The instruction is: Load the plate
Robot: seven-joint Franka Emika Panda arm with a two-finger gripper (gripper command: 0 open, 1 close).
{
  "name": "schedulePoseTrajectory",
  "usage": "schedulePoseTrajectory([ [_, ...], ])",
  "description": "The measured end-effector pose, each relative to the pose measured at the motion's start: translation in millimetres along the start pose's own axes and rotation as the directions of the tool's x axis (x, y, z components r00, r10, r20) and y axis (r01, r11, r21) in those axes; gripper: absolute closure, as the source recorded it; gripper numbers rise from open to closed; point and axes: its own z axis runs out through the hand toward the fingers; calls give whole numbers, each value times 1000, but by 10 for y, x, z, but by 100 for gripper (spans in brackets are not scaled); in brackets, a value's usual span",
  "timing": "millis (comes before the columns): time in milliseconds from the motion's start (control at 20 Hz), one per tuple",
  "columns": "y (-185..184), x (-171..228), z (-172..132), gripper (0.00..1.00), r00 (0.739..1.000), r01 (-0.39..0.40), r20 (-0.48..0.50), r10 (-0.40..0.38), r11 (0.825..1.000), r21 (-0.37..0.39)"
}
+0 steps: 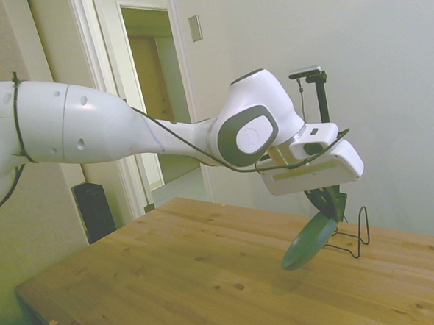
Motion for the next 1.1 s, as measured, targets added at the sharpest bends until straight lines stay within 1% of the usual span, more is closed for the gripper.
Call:
schedulePoseTrajectory([
  [200, -168, 80, 65, 100, 1000, 2, -25, -2, 1000, 3],
  [300, -245, 133, 48, 100, 999, 3, -42, -2, 1000, 7],
  [400, -248, 156, 50, 100, 999, 6, -49, -6, 1000, 3],
  [550, -298, 296, 40, 100, 994, 27, -101, -30, 999, -30],
  [700, -453, 405, 67, 100, 989, 41, -141, -47, 998, -48],
  [900, -715, 407, 159, 100, 982, 75, -167, -84, 995, -63],
  [1100, -866, 425, 126, 100, 972, 108, -200, -123, 991, -82],
])
